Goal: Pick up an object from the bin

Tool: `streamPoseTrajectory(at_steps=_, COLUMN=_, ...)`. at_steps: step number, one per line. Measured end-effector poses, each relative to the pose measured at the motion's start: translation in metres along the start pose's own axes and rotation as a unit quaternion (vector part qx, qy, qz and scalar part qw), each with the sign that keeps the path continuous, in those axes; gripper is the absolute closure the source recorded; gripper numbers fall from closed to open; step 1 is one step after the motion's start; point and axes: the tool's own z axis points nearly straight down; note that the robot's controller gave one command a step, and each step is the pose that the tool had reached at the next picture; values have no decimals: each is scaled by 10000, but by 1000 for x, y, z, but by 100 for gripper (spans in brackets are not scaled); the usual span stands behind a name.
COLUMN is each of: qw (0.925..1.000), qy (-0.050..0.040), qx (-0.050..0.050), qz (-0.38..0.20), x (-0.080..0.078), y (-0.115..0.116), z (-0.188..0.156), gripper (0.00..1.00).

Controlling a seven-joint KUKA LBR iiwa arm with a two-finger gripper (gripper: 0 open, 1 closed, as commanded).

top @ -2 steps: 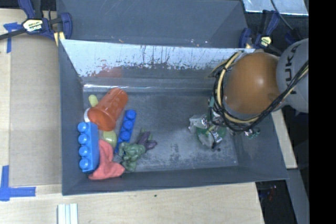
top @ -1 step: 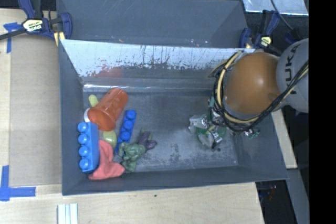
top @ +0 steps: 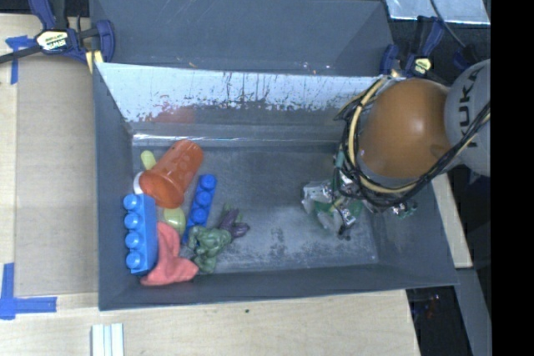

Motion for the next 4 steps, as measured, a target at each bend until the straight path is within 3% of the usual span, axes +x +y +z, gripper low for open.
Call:
streamPoseTrajectory(at_steps=2, qw=10000, qy=-16, qx=10, qz=-1, x=-1, y=-1, z=-30, gripper=100)
streamPoseTrajectory(at_steps=3, qw=10000, qy=24, qx=-23, qz=1, x=0, y=1, z=-59, gripper=100)
streamPoseTrajectory(at_steps=4, qw=10000, qy=-4, qx=-3, qz=11, x=-1, y=0, z=-99, gripper=100)
